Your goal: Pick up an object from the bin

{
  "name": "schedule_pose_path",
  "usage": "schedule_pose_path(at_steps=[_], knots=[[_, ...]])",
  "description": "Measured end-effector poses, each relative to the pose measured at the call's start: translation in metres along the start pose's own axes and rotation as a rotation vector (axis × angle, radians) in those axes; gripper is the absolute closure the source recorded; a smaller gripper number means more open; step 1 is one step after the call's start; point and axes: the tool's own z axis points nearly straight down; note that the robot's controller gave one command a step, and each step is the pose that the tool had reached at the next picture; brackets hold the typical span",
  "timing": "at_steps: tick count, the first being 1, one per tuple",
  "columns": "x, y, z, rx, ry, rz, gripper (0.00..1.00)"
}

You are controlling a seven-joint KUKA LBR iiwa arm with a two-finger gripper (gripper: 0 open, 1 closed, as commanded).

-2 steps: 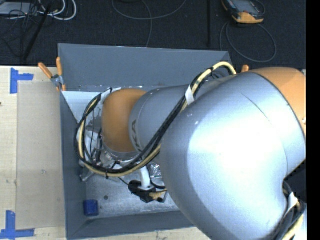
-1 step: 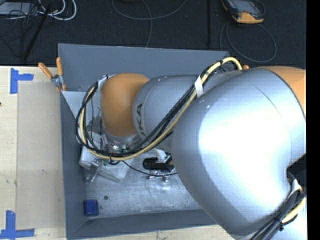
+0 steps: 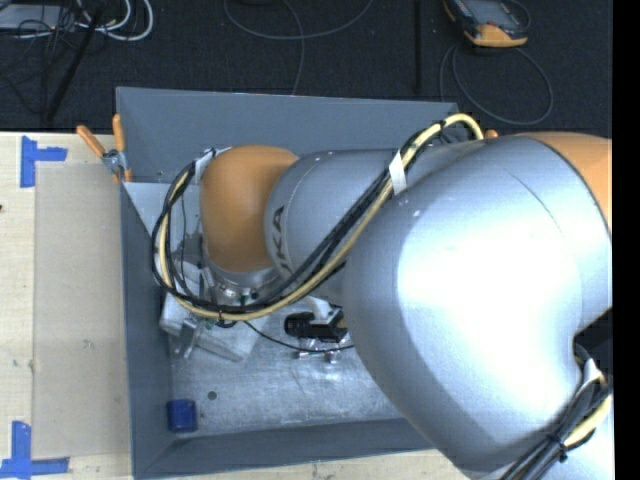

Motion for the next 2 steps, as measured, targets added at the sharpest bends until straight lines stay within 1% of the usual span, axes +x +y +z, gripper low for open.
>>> schedule_pose_path(at_steps=[1, 2], knots=[[0.002, 0.000, -0.022, -0.014, 0.004, 0.000, 1.00], [0.001, -0.001, -0.091, -0.022, -0.003, -0.001, 1.00]])
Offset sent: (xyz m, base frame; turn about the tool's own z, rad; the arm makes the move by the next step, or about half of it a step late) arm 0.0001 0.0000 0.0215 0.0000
